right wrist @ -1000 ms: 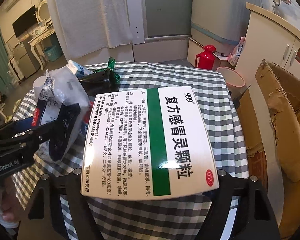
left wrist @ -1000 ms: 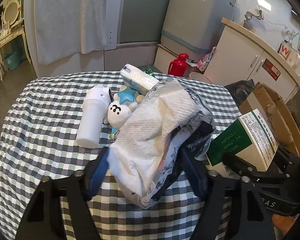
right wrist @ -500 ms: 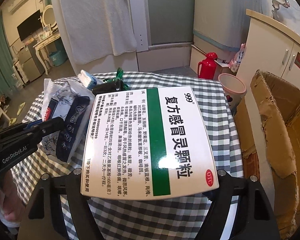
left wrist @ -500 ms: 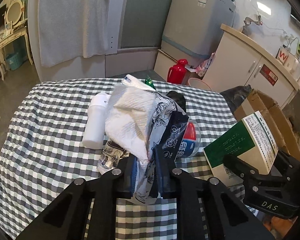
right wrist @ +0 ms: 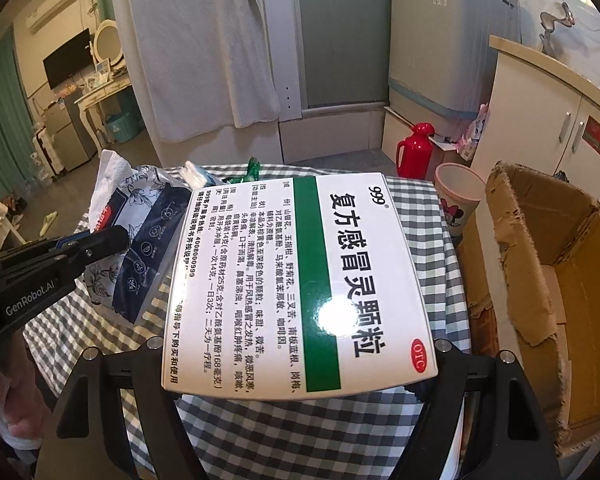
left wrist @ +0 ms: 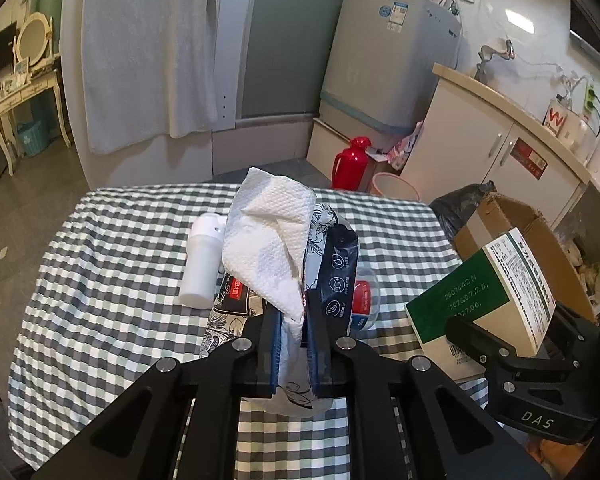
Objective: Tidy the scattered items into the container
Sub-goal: 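Close the left gripper on the patterned tissue pack and lift it, then carry the medicine box and tissue pack over the cardboard box with both grippers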
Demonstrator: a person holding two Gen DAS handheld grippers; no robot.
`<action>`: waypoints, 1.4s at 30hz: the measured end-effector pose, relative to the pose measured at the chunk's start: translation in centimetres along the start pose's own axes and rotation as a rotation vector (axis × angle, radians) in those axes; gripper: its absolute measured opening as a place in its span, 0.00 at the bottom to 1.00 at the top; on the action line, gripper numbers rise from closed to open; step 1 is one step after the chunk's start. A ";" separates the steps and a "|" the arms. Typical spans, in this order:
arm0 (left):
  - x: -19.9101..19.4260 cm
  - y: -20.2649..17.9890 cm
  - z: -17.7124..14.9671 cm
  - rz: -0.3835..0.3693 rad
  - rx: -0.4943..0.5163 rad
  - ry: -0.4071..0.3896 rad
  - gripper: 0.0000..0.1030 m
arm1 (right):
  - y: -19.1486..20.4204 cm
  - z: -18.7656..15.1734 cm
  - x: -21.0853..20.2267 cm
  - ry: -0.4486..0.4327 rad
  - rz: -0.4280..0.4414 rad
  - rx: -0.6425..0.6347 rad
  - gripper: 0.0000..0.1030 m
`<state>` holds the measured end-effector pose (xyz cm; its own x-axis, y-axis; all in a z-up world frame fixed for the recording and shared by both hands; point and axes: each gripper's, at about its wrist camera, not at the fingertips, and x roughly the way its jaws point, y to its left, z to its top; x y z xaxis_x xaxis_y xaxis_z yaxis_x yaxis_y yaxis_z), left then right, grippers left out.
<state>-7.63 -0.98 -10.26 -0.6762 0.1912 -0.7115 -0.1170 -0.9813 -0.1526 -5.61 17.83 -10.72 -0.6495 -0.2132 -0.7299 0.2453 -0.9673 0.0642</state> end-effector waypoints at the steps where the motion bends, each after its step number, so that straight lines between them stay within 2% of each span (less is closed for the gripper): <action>1: -0.3 -0.2 0.1 0.002 0.002 -0.006 0.10 | 0.0 0.0 -0.4 -0.006 0.000 0.000 0.75; 8: -2.7 -1.2 0.5 0.031 0.010 -0.048 0.10 | 0.3 -0.2 -3.0 -0.050 -0.004 -0.005 0.75; 20: -7.5 -4.2 1.3 0.024 0.053 -0.134 0.10 | 0.3 0.0 -8.4 -0.155 -0.017 -0.005 0.75; 28: -9.8 -6.4 1.5 0.000 0.080 -0.174 0.10 | -0.7 -0.1 -11.6 -0.206 -0.055 0.006 0.75; 42: -10.7 -11.2 2.2 -0.072 0.134 -0.195 0.10 | -4.2 -0.7 -15.3 -0.248 -0.146 0.053 0.75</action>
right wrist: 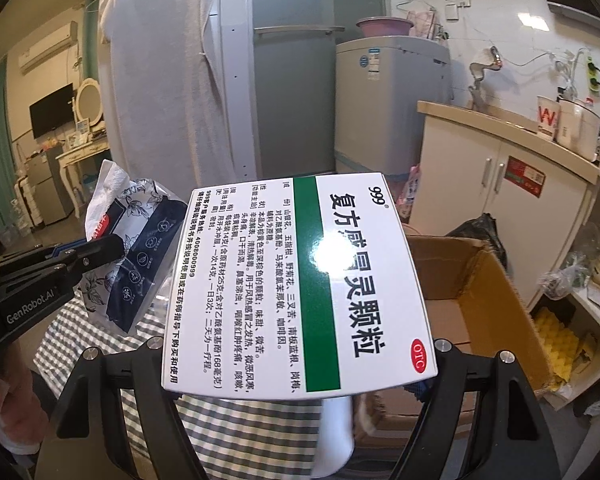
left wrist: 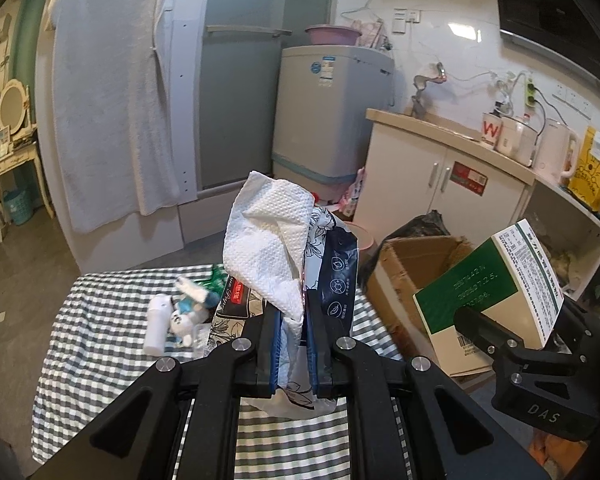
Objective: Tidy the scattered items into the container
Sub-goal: 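Carry the medicine box and tissue pack over the cardboard box with both grippers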
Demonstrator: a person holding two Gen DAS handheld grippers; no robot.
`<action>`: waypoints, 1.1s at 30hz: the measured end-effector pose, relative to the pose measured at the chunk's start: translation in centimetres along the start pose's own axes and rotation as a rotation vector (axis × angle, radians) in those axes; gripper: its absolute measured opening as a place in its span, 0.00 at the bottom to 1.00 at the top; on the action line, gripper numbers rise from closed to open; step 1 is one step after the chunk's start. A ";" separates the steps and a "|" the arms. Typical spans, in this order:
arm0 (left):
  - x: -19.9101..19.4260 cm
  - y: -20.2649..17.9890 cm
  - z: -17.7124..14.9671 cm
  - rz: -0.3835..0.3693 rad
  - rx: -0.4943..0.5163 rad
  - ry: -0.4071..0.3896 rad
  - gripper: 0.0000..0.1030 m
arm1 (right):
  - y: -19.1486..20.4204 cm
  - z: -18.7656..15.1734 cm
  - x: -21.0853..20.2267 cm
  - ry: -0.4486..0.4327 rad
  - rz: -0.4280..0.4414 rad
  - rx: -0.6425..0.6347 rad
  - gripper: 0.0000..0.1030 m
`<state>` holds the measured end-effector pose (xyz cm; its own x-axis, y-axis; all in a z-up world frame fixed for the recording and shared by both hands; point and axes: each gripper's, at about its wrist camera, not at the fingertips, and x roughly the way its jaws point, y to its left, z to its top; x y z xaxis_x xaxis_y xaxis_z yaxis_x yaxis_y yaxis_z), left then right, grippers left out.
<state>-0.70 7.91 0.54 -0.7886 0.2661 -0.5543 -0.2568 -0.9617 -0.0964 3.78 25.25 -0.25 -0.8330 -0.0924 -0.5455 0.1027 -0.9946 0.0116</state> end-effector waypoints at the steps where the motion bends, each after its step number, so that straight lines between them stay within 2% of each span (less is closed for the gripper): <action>1: 0.1 -0.4 0.2 -0.007 0.002 -0.001 0.10 | -0.3 0.1 -0.2 -0.002 -0.009 0.001 0.75; 13: 2.1 -4.5 1.0 -0.079 0.047 0.021 0.10 | -4.7 0.3 -1.0 -0.007 -0.101 0.046 0.75; 33: 5.2 -11.9 1.8 -0.191 0.115 0.054 0.10 | -11.7 -0.1 -1.0 0.014 -0.188 0.106 0.75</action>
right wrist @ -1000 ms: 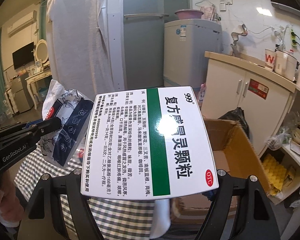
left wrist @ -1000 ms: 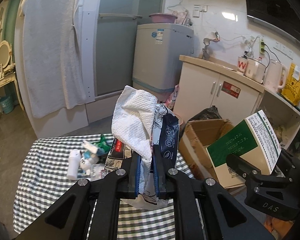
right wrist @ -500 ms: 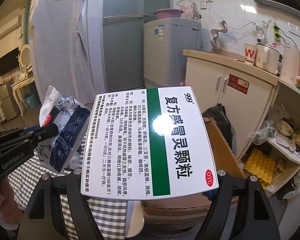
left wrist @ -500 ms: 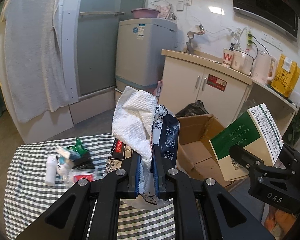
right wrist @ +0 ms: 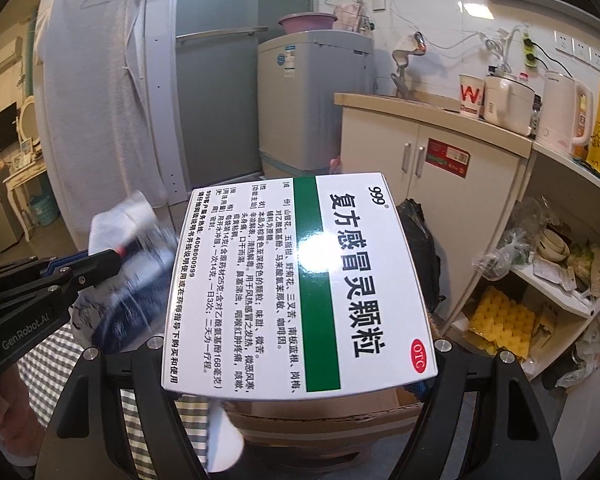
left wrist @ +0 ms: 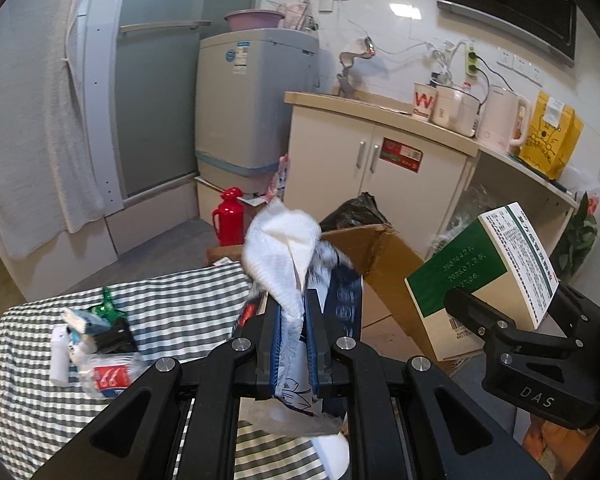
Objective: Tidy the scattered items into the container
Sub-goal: 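Carry the medicine box and tissue pack over the cardboard box with both grippers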
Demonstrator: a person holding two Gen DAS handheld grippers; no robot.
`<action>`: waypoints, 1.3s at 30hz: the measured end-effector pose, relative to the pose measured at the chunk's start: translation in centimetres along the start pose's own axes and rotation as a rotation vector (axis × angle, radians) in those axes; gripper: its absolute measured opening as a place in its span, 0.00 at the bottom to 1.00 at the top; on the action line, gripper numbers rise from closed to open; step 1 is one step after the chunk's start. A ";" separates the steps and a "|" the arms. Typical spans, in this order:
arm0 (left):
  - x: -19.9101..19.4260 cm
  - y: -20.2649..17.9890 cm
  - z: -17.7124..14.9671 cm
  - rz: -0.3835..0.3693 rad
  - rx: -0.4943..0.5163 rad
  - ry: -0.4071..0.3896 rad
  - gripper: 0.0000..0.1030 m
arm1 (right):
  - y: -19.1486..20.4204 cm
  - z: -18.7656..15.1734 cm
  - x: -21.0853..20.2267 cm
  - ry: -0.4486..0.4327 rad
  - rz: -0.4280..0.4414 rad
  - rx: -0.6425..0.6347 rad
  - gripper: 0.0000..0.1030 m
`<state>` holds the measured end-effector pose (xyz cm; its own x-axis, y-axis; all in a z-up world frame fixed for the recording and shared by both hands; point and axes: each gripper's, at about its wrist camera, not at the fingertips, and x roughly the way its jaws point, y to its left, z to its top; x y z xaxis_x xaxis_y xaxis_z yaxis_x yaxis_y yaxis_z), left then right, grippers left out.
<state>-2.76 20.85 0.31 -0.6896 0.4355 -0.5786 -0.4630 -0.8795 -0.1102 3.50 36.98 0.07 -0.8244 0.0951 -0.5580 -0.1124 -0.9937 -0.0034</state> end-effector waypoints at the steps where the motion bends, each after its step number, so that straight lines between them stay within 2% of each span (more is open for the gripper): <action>1: 0.3 -0.3 0.1 -0.005 0.004 0.003 0.10 | -0.4 -0.1 0.1 0.002 -0.003 0.004 0.75; 6: 1.9 -2.2 0.6 -0.057 0.035 0.010 0.09 | -1.9 -0.4 1.0 0.014 -0.014 0.025 0.75; 7: 2.5 -2.6 0.6 -0.052 0.044 0.019 0.06 | -2.2 -0.5 1.2 0.019 -0.015 0.031 0.75; 10: 3.7 -2.2 0.0 -0.055 0.026 0.058 0.06 | -2.9 -0.8 1.7 0.025 -0.013 0.045 0.75; 12: 4.2 -1.5 -0.7 -0.042 0.010 0.089 0.10 | -3.4 -1.0 2.1 0.030 -0.008 0.055 0.75; 14: 4.2 -0.7 -1.6 -0.031 -0.004 0.117 0.33 | -3.7 -1.2 2.5 0.036 -0.001 0.063 0.75; 15: 4.1 -0.3 -2.0 -0.028 -0.012 0.125 0.64 | -3.9 -1.2 2.7 0.040 0.004 0.066 0.75; 16: 3.7 0.0 -2.5 -0.032 -0.023 0.120 0.83 | -4.0 -1.4 2.8 0.041 0.007 0.068 0.75; 20: 0.2 0.8 -5.0 -0.047 -0.021 0.087 0.86 | -4.5 -1.8 3.1 0.044 0.016 0.082 0.75; 22: -1.3 0.9 -6.4 -0.062 -0.017 0.094 0.96 | -4.8 -1.9 3.3 0.045 0.021 0.088 0.75; 23: -1.7 0.7 -7.2 -0.068 -0.004 0.102 0.96 | -4.9 -1.9 3.4 0.046 0.024 0.090 0.75; 26: -1.1 -0.4 -9.4 -0.047 0.081 0.151 0.96 | -5.0 -1.8 3.7 0.046 0.029 0.090 0.75; 28: 0.8 -1.1 -10.5 -0.017 0.123 0.196 0.96 | -4.8 -1.8 3.9 0.050 0.036 0.087 0.75; 32: 4.6 -1.0 -11.6 -0.003 0.116 0.263 0.94 | -4.4 -2.1 4.1 0.058 0.045 0.077 0.75; 33: 5.3 -0.8 -11.7 0.002 0.108 0.281 0.77 | -4.5 -2.2 4.1 0.060 0.044 0.078 0.75; 34: 6.1 -0.5 -11.9 -0.002 0.093 0.316 0.49 | -4.6 -2.3 4.2 0.062 0.044 0.081 0.75; 36: 6.9 -0.2 -12.0 -0.034 0.067 0.349 0.41 | -4.9 -2.4 4.4 0.064 0.041 0.087 0.75; 39: 7.0 -0.6 -11.7 -0.024 0.090 0.334 0.28 | -5.3 -2.5 4.8 0.070 0.042 0.094 0.75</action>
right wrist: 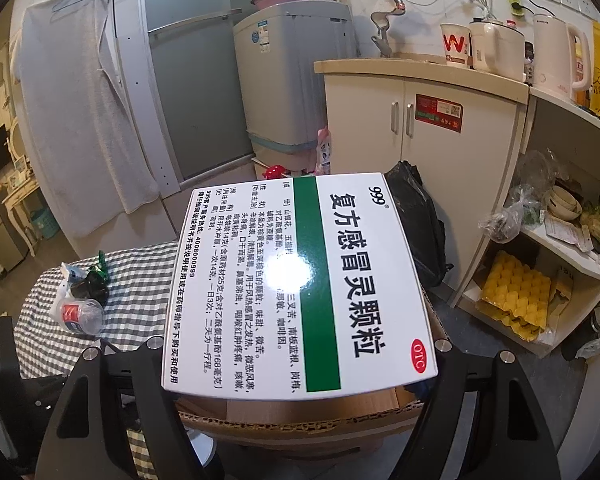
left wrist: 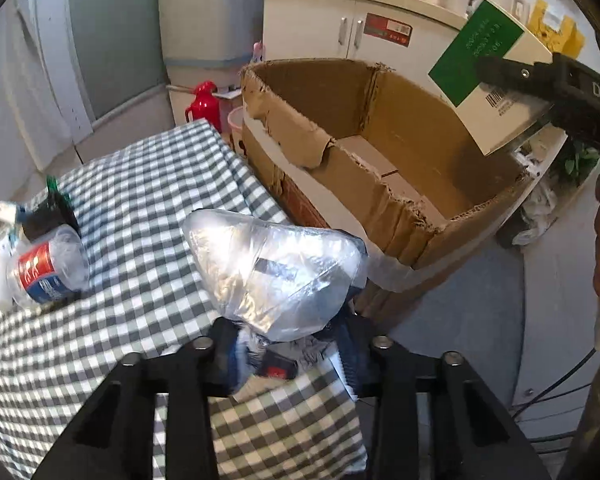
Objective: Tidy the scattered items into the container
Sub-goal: 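Carry the medicine box and tissue pack over the cardboard box with both grippers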
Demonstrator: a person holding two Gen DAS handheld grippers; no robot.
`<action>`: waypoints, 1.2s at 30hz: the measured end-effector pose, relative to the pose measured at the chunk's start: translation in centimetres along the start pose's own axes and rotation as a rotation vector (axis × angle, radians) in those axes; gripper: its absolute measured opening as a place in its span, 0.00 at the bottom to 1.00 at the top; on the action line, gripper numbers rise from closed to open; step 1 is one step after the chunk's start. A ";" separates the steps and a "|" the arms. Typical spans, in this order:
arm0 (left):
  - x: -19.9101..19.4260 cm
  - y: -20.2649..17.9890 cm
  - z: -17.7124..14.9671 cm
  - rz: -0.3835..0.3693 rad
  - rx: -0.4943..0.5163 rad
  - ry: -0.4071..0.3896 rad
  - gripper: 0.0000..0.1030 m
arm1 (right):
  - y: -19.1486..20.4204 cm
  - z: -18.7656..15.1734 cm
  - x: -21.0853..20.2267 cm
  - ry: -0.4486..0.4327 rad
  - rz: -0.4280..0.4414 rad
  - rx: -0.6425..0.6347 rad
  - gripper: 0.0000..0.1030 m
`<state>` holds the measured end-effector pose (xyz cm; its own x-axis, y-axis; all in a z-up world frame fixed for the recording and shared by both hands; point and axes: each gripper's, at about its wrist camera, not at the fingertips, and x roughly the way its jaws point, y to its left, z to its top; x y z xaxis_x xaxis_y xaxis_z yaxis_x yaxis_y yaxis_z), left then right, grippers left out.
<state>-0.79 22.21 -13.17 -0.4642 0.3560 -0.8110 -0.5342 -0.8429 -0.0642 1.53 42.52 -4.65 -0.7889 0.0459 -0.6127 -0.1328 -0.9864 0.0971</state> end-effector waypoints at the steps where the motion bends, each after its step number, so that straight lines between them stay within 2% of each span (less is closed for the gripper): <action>1: -0.1 0.0 0.2 -0.001 -0.005 -0.005 0.24 | 0.0 0.0 0.1 0.002 0.001 0.000 0.75; 6: -2.1 0.4 1.5 0.019 -0.019 -0.075 0.21 | -0.3 -0.1 0.6 0.010 0.004 0.000 0.75; 12: -5.7 0.4 4.6 0.041 -0.022 -0.181 0.21 | -0.4 0.1 1.1 0.016 0.003 -0.002 0.75; 21: -8.3 -1.7 10.4 -0.006 0.011 -0.331 0.21 | -0.9 0.3 2.3 0.067 -0.007 -0.011 0.75; 25: -6.5 -2.8 12.2 -0.038 0.011 -0.318 0.22 | -1.3 0.2 3.0 0.098 -0.019 -0.019 0.75; 36: 0.2 -4.2 14.1 -0.082 0.008 -0.191 0.22 | -1.3 -0.6 5.6 0.186 -0.027 -0.053 0.75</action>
<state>-8.59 31.49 -4.84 -0.5443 0.4941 -0.6780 -0.5810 -0.8050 -0.1201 -2.37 44.01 -8.73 -0.6605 0.0470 -0.7494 -0.1162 -0.9924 0.0402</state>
